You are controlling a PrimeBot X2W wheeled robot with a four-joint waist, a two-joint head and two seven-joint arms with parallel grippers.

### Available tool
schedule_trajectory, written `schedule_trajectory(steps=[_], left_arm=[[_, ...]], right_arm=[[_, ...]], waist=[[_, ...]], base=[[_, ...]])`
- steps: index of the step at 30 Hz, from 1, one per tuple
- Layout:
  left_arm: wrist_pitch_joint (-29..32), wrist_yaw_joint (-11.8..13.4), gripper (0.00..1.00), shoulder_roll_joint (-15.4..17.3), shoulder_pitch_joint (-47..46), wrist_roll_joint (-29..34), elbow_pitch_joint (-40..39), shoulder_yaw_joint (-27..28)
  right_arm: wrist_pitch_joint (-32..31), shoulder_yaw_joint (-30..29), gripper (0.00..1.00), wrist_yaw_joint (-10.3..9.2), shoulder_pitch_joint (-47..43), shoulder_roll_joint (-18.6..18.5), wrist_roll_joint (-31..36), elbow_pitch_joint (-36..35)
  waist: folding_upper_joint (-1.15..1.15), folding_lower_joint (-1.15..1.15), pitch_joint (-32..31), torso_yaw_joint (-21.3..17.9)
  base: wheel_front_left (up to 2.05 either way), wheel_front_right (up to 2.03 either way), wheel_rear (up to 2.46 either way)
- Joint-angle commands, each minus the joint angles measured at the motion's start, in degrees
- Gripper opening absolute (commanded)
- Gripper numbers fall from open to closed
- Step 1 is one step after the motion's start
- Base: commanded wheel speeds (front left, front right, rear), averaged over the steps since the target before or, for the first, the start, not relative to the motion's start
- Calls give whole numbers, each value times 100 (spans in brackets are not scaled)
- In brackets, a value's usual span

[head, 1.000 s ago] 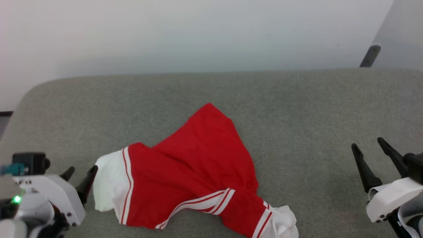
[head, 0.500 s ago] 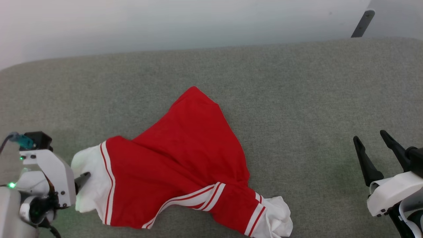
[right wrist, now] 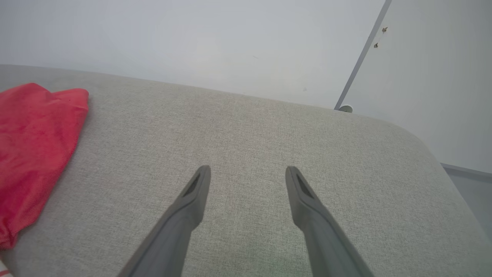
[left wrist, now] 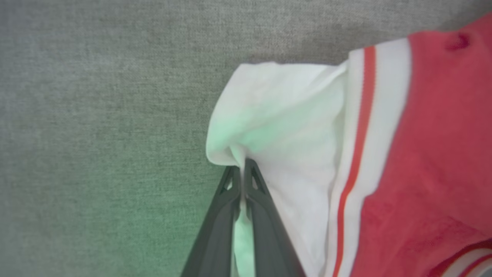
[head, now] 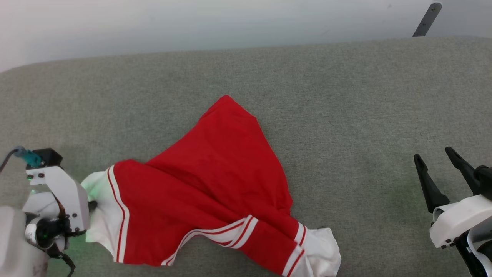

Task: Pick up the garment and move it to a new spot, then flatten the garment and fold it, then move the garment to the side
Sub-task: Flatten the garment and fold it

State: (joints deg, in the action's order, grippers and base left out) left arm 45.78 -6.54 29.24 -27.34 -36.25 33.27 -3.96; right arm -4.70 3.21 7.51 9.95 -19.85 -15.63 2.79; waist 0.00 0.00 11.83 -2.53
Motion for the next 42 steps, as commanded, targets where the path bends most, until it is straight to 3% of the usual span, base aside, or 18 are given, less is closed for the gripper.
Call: schedule_trajectory(steps=[1,17,18,19,20,22,34,42], left_arm=[[-22,9,0,31,23,3,82,-24],[-421,-44,0,327,-132,41,216,-87],[-452,-43,11,317,-123,32,215,-93],[-496,-46,36,307,-114,21,214,-95],[-524,-47,47,301,-99,19,211,-100],[-594,-54,100,282,-54,-5,190,-107],[-971,-76,100,265,308,-88,-269,-153],[-2248,-76,100,196,845,63,-1282,-71]], right_arm=[[-22,-11,100,-4,8,6,24,-30],[-101,71,100,-4,-30,-4,19,-45],[-101,83,100,-4,-36,-9,11,-37],[-105,104,100,-4,-44,-17,-9,-27],[-112,129,100,-4,-52,-23,-21,-18],[-126,180,100,-4,-72,-37,-45,-8],[-278,625,100,-4,-105,-230,-257,28],[-437,1192,100,-4,134,-333,-441,145]], waist=[[0,0,-4,15],[0,0,13,74],[0,0,5,78],[0,0,-5,84],[0,0,-20,91],[0,0,-66,114],[0,0,-413,411],[0,0,-628,717]], base=[[0,0,0],[0,0,0],[0,0,0],[0,0,0],[0,0,0],[0,0,0],[0,0,0],[0,0,0]])
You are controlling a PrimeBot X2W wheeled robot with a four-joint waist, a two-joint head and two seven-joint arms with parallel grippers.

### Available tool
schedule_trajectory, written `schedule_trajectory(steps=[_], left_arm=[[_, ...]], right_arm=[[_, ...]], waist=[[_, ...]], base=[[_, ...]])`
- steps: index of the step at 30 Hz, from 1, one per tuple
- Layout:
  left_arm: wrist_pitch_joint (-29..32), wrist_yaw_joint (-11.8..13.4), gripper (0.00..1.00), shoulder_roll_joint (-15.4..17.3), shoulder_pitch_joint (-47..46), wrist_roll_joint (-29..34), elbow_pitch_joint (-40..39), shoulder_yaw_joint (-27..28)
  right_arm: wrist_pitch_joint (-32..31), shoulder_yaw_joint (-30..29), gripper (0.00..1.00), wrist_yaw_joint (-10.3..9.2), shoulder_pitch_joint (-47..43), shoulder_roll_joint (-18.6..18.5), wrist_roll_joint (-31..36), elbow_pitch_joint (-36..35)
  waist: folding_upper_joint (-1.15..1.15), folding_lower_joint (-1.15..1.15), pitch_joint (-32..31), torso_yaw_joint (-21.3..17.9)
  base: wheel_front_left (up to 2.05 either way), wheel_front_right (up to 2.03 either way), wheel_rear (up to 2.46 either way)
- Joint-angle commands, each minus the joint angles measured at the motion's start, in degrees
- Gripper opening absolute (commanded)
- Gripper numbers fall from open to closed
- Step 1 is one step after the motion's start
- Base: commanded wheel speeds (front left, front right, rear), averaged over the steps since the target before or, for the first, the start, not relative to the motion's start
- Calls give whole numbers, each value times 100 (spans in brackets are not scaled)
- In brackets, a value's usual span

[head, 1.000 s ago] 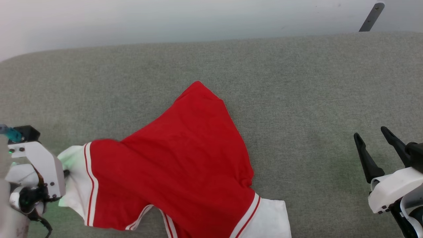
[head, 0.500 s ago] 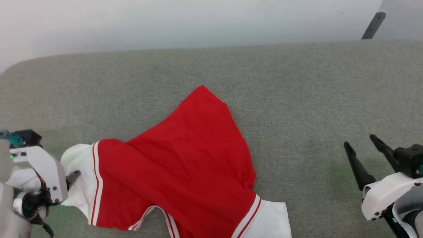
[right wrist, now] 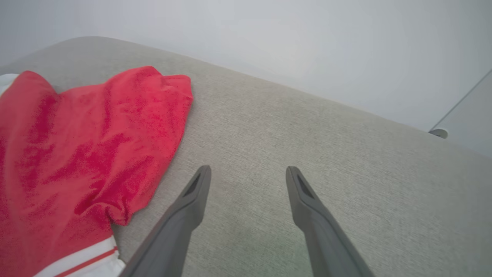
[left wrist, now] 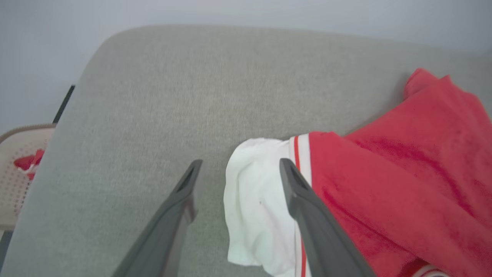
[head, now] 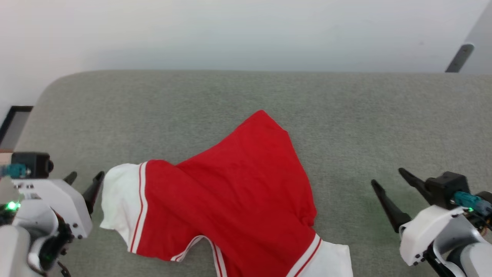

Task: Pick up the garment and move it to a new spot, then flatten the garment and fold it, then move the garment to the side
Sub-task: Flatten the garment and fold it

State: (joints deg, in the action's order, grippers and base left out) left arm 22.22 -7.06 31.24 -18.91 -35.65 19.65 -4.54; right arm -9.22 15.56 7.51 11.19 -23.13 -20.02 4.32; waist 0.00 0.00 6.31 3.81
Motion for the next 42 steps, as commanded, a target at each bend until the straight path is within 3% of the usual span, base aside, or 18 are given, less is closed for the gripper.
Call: schedule_trajectory(steps=[1,12,19,28,31,32,33,42], left_arm=[[-86,31,100,-33,96,52,-45,15],[-2112,444,100,-501,996,593,-1028,152],[-3211,630,100,-934,1267,826,-1171,94],[-3678,594,100,-1479,1232,832,-899,1],[-3730,568,100,-1622,1208,934,-841,17],[-3729,559,100,-1672,1196,948,-840,44],[-3737,564,100,-1710,1195,978,-835,64],[-3735,403,100,-2118,1266,1243,-1073,421]], right_arm=[[-21,42,100,-4,62,-22,-46,19],[-824,1023,100,-4,1028,-189,-743,541],[-1521,1538,100,-4,1661,-365,-1120,1087],[-2330,1956,100,-5,2174,-398,-1535,1842],[-2668,2336,100,0,2308,-355,-1663,2102],[-2718,2468,37,0,2311,-384,-1683,2150],[-2757,2638,0,1,2340,-449,-1675,2148],[-2479,3048,0,-12,3092,-1015,-1790,2401]], waist=[[0,0,-90,131],[0,0,24,750],[0,0,214,1187],[0,0,454,1626],[0,0,520,1733],[0,0,532,1761],[0,0,545,1788],[0,0,667,1903]], base=[[0,0,0],[0,0,0],[0,0,0],[0,0,0],[0,0,0],[0,0,0],[0,0,0],[0,0,0]])
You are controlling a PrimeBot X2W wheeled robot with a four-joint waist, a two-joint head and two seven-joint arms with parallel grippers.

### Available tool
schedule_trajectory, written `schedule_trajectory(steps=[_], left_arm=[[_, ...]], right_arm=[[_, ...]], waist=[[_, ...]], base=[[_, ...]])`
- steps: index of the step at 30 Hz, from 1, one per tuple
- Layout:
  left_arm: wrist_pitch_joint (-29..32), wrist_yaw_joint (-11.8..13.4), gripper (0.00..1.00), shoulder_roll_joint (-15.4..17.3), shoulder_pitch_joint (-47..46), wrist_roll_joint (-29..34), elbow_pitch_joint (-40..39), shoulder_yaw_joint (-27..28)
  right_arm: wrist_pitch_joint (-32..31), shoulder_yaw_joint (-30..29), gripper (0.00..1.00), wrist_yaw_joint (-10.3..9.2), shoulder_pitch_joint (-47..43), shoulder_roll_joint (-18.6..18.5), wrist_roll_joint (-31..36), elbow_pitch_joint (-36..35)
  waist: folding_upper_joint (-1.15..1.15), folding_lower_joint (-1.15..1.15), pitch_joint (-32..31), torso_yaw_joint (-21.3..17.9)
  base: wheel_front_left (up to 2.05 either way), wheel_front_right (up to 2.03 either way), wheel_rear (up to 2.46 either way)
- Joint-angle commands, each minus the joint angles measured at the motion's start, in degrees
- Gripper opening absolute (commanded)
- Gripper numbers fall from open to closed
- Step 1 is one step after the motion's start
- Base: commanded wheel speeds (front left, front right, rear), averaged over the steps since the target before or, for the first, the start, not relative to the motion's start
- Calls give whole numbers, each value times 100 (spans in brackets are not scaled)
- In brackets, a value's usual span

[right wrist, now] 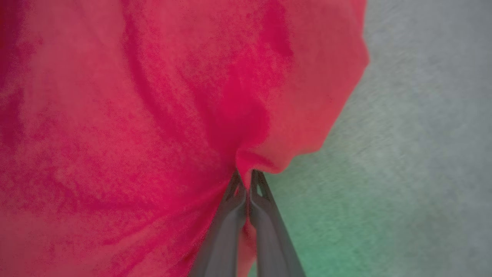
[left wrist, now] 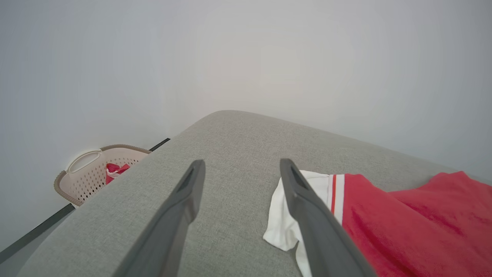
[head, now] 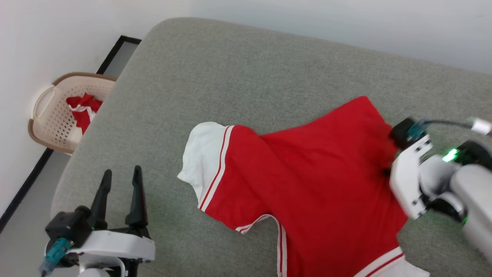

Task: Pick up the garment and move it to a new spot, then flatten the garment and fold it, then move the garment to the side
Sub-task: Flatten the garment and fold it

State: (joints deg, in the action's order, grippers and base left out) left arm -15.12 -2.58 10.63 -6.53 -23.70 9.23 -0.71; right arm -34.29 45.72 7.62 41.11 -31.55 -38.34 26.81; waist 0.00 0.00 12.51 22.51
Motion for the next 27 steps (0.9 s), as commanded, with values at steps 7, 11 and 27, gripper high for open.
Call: schedule_trajectory(steps=[7,11,27], left_arm=[[-1,-252,100,-323,-62,269,-55,154],[-2,-341,100,-435,-92,352,-16,169],[-1,-485,100,-678,-296,461,128,-98]], right_arm=[[399,296,0,-17,881,-551,72,452],[675,575,0,-17,1350,-780,161,712],[1403,1450,0,-16,2637,-881,85,2353]], waist=[[0,0,152,162],[0,0,188,250],[0,0,486,688]], base=[[0,0,0],[0,0,0],[0,0,0]])
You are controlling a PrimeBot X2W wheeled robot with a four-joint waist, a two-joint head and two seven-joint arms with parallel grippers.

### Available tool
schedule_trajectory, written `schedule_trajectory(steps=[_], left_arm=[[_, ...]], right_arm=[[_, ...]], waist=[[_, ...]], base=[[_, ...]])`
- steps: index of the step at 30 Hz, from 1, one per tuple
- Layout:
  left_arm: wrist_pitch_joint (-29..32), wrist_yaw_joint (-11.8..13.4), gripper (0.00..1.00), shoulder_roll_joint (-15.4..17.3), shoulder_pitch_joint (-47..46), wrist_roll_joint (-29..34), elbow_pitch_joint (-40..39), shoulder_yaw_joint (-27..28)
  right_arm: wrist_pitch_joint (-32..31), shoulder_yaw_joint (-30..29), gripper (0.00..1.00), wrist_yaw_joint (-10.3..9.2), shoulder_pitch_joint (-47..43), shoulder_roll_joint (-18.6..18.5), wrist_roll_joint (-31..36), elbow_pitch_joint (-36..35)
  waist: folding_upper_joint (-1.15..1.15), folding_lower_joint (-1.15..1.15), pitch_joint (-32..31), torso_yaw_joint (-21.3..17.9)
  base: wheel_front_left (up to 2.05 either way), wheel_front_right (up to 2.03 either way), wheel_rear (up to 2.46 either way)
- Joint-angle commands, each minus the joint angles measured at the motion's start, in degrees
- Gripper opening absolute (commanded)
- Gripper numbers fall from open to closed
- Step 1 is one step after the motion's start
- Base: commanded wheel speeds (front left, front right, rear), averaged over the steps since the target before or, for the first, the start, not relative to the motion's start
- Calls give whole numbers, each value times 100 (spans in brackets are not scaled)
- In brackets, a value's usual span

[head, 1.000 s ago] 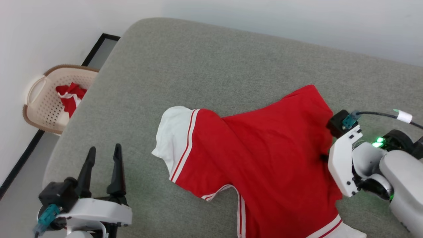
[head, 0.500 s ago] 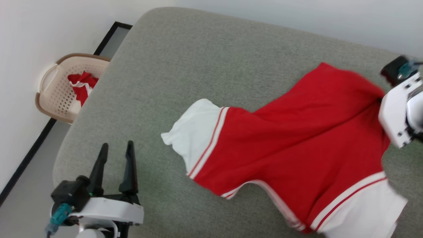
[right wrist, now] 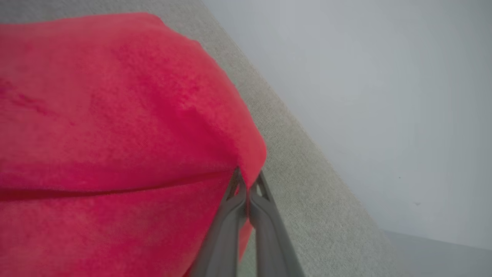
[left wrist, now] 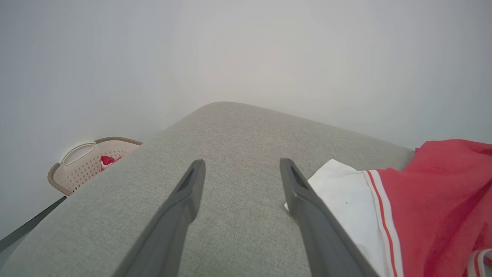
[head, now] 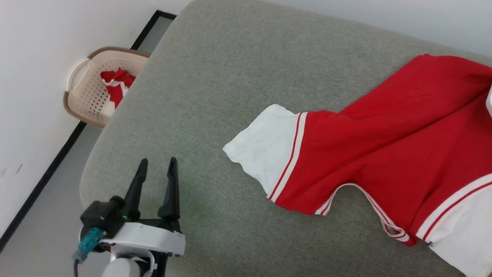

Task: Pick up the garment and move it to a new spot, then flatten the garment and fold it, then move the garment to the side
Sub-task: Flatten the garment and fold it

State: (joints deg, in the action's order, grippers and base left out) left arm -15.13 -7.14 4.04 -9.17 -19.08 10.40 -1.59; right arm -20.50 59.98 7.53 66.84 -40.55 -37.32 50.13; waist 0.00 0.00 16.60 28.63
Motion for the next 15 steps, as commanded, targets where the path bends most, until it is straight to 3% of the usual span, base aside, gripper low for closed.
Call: schedule_trajectory(steps=[1,4,6,9,10,12,13,15], left_arm=[[0,-33,100,-29,-49,-7,19,-33],[0,-30,100,-57,-124,-33,36,-96],[0,-34,100,-70,-141,-42,67,-143],[0,-37,100,-84,-183,-63,84,-190],[0,-37,100,-86,-192,-59,91,-199],[0,-38,100,-88,-216,-50,94,-186],[0,-38,100,-88,-221,-43,92,-165],[0,-39,100,-66,-225,-20,87,-135]], right_arm=[[39,45,0,-8,74,33,-78,153],[99,149,2,-8,80,96,-165,411],[121,248,18,-8,57,88,-245,547],[198,310,25,-8,100,131,-364,706],[225,341,32,-8,136,149,-395,750],[262,412,49,-9,214,161,-431,807],[327,437,96,-8,264,183,-448,810],[383,544,100,-8,287,234,-462,810]], waist=[[0,0,104,103],[0,0,189,179],[0,0,243,221],[0,0,308,245],[0,0,325,240],[0,0,340,216],[0,0,338,188],[0,0,307,111]], base=[[0,0,0],[0,0,0],[0,0,0],[0,0,0],[0,0,0],[0,0,0],[0,0,0],[0,0,0]])
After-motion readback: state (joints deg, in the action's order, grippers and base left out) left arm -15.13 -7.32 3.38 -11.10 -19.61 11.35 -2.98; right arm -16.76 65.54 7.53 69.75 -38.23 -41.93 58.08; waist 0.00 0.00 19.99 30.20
